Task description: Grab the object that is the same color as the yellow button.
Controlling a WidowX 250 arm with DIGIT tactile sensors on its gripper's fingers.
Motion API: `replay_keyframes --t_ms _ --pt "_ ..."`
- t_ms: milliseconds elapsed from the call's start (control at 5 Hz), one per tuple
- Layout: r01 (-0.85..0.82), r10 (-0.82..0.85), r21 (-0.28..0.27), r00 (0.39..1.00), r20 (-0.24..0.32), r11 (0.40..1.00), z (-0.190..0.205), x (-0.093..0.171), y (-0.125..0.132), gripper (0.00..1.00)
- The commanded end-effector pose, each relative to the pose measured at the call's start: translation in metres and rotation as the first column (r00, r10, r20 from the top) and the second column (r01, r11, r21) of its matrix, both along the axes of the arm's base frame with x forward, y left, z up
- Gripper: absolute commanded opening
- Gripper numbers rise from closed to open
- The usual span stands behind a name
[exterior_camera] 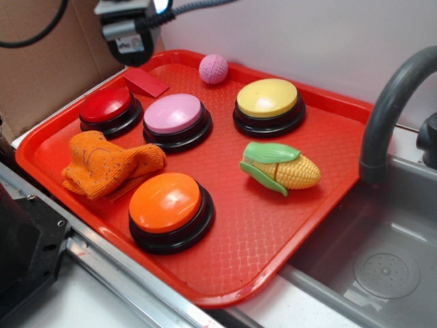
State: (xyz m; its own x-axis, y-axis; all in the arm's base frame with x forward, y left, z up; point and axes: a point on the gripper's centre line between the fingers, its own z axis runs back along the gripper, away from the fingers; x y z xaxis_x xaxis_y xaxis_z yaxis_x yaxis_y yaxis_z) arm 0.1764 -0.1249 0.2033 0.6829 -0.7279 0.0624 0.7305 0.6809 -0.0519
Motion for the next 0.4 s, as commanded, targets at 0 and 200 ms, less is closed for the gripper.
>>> replay_keyframes --t_ms 0,200 --pt "0.027 -0.03 0.065 0.998 0.047 0.998 -0.026 0.033 0.011 1.0" --pt "-0.003 -0.004 0.111 0.998 0.065 0.994 -0.045 0.064 -0.009 1.0"
